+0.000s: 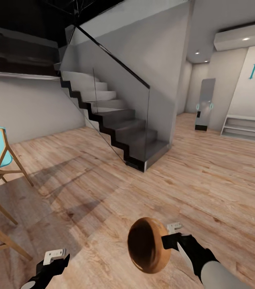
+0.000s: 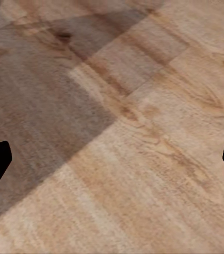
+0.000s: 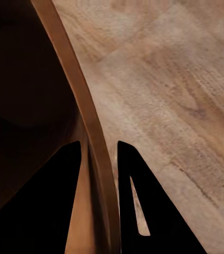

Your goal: Put the three can of soda from the living room inside the tash can in the kitchen.

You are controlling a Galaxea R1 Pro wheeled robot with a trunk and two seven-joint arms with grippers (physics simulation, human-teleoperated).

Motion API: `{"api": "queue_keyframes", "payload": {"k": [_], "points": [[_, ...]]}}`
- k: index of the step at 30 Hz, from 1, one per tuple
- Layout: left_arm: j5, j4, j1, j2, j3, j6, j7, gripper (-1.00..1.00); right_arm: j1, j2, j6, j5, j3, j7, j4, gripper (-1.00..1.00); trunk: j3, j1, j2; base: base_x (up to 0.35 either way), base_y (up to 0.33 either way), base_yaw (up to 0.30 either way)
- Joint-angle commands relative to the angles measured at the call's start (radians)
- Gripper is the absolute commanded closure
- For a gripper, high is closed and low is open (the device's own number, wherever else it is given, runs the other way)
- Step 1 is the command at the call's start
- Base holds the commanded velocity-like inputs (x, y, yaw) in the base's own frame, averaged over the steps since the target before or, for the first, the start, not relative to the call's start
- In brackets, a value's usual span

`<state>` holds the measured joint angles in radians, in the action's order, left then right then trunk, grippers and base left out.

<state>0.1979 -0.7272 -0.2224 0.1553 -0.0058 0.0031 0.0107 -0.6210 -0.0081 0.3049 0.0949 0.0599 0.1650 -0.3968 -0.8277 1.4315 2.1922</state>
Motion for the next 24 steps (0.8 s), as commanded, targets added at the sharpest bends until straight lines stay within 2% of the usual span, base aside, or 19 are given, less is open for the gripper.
{"api": "queue_keyframes", "payload": {"k": [1, 4, 11, 14, 16, 24], "points": [[0.000, 0.000, 0.000, 0.000, 0.000, 0.001, 0.000, -1.00, 0.006, -0.011, -0.009, -0.011, 0.001, 0.013, 0.000, 1.00, 0.003, -0.004, -0.007, 0.000, 0.000, 0.000], [0.000, 0.000, 0.000, 0.001, 0.000, 0.001, 0.000, -1.00, 0.023, -0.027, -0.035, -0.012, 0.000, 0.023, -0.001, 1.00, 0.013, -0.015, -0.028, 0.000, 0.000, 0.000], [0.000, 0.004, 0.000, 0.001, -0.001, 0.003, 0.000, -1.00, 0.050, -0.054, -0.105, -0.012, -0.004, 0.097, -0.004, 1.00, 0.035, -0.042, -0.077, 0.000, 0.000, 0.000], [-0.001, 0.028, 0.000, 0.000, -0.003, 0.002, 0.000, -1.00, 0.065, -0.056, -0.165, -0.012, -0.013, 0.103, -0.003, 1.00, 0.044, -0.054, -0.098, 0.000, 0.000, 0.000], [0.000, 0.074, -0.001, 0.001, -0.004, 0.000, 0.000, -1.00, 0.083, -0.060, -0.218, -0.012, -0.029, 0.108, -0.003, 1.00, 0.050, -0.061, -0.112, 0.000, 0.000, 0.000], [-0.002, 0.114, -0.002, 0.001, -0.008, -0.003, 0.001, -1.00, 0.129, -0.076, -0.274, -0.013, -0.044, 0.112, -0.004, 1.00, 0.075, -0.092, -0.168, 0.000, 0.000, 0.000]]}}
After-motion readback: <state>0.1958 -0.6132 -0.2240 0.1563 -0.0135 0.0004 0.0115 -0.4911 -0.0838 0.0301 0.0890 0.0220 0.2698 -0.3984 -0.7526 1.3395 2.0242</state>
